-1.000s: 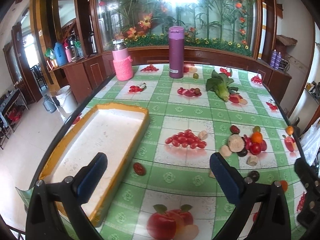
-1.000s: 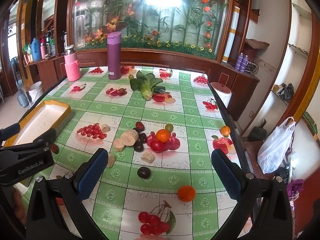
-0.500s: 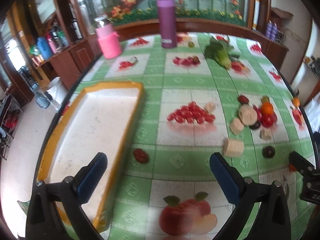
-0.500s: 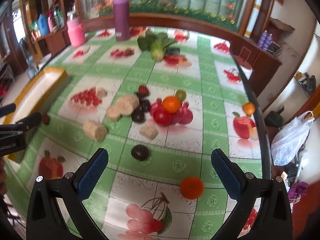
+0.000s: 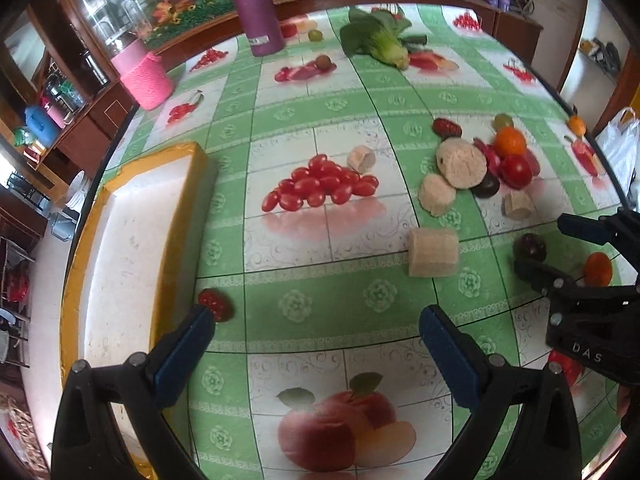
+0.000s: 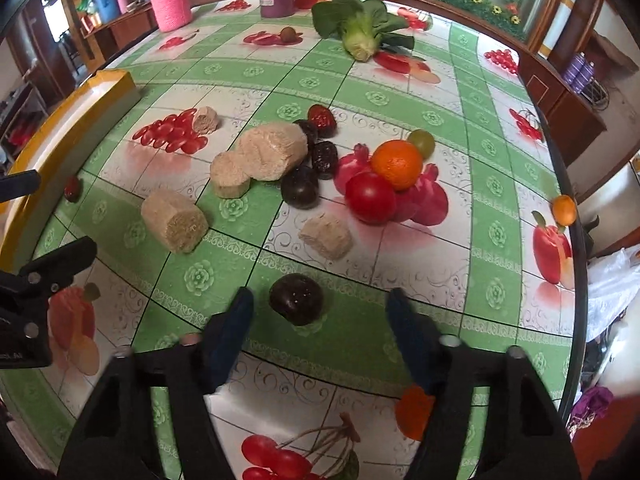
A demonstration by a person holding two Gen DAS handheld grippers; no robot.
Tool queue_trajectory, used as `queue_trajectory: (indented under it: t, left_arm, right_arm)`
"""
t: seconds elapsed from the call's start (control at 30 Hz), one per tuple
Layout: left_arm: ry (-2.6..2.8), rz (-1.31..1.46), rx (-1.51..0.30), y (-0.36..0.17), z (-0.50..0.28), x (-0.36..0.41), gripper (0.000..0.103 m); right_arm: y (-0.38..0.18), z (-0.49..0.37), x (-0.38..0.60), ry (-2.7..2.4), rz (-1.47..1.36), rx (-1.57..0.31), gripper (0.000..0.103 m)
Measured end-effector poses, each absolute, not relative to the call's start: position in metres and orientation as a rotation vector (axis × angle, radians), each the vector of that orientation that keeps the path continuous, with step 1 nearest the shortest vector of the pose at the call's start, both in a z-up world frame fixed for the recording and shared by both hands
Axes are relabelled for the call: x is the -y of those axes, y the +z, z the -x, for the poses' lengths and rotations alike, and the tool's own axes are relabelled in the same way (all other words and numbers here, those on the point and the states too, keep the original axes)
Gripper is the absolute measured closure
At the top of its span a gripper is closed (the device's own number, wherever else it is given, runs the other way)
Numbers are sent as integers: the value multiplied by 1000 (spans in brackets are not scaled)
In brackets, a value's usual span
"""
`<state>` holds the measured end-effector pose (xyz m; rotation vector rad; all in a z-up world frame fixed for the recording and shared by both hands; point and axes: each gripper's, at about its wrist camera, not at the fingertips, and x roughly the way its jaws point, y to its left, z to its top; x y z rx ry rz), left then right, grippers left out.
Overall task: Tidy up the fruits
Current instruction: 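Grasp the dark plum with the right gripper while the left gripper grasps the beige bread block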
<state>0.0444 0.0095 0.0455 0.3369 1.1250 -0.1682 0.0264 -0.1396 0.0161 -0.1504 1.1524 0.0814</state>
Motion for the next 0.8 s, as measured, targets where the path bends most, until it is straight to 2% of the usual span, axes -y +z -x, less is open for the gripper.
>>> queue_trajectory:
  t: [0.03,0.17,0.4,0.47,0.53,0.57,0.6,0.63,0.67,0.8]
  left_arm:
    - [-163,-353,-1137,43,-46,-6,0]
    - [-176,-355,-1161,36,-53,3,0]
    - [-225,-280,-1198,27,-66,24,0]
    - [-240,-269,-1205,23,-69,31,7]
    - [-258,-255,-1226,17,-72,36,30]
    - [-276,-235,-1242,13,-73,38,34]
    - [-282,-202,-1221,14,-72,37,44]
    - [-277,-189,-1196,15,-72,37,64]
    - [-275,-195,-1177,16,-71,38,67]
    - [-308,-124,-1197,20,-69,26,67]
  right_arm:
    - [14,-28,139,87,153,-1159,57]
    - [13,-24,145,127,87,-1156,70]
    - [30,-11,161,81,94,-1104,71]
    - [32,-8,168,67,94,-1100,71]
    - [33,-5,174,54,83,-1099,71]
    - [33,-4,178,50,74,-1097,71]
    - [33,-3,181,46,67,-1097,71]
    - [33,-2,184,43,56,-1098,71]
    - [33,-1,186,42,45,-1097,71]
    - [37,4,189,43,26,-1086,71]
